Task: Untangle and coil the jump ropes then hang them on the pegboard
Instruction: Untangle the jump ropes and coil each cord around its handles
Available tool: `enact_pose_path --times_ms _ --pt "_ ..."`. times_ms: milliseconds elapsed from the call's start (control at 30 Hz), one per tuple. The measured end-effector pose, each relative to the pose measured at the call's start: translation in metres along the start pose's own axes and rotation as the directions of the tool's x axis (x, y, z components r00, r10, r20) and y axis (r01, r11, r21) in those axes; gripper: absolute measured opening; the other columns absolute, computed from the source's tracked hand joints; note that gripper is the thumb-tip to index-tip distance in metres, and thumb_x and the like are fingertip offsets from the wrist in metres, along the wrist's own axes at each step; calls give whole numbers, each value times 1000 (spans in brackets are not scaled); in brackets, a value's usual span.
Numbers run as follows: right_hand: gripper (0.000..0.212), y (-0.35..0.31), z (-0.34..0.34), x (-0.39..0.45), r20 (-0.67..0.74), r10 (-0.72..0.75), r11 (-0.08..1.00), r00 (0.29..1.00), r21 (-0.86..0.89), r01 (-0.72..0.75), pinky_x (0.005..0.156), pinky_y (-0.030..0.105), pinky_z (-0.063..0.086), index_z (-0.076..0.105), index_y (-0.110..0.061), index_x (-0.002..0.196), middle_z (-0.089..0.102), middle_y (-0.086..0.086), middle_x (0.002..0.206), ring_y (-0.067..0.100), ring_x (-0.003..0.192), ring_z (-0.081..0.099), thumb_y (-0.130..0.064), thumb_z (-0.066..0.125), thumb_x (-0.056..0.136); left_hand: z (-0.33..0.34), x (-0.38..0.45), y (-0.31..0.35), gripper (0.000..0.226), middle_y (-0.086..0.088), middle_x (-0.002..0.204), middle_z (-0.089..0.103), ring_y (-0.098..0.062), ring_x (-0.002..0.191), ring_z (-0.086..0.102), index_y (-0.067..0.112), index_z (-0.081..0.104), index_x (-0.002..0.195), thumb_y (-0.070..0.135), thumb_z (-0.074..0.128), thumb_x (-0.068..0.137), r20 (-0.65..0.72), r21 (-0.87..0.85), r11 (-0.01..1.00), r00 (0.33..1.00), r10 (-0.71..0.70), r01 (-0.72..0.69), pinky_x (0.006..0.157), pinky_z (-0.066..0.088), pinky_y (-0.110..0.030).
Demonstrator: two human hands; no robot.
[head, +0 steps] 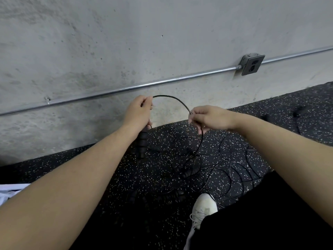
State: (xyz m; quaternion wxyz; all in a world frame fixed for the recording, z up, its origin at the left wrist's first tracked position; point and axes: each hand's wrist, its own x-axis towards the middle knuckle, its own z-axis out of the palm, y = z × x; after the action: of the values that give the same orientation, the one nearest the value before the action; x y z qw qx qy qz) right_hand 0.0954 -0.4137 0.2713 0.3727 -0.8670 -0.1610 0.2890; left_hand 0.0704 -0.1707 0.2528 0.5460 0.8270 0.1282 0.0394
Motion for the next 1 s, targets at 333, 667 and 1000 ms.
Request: enact_pose_path --times_ms 333,667,1000 --pt "22 -17 0 0 -152 -24 940 988 333 74 64 39 63 62 -13 109 52 0 67 16 57 62 -19 42 109 38 -30 -5 71 13 157 34 -25 106 69 44 23 153 60 60 94 268 217 945 946 182 -244 84 62 -47" --pt "21 -19 1 3 -229 66 741 971 664 106 65 44 64 61 -10 107 58 4 71 18 60 65 -19 43 109 77 -55 -24 31 -1 94 73 -16 55 68 32 72 98 55 52 100 569 314 910 821 49 -272 58 61 -38" --pt "31 14 -4 -2 13 251 959 968 134 -251 59 29 56 49 -20 134 61 8 101 13 63 51 -12 36 106 72 -43 1 33 -7 92 76 -18 49 59 14 71 91 39 54 105 426 -57 993 902 -74 108 51 55 -30"
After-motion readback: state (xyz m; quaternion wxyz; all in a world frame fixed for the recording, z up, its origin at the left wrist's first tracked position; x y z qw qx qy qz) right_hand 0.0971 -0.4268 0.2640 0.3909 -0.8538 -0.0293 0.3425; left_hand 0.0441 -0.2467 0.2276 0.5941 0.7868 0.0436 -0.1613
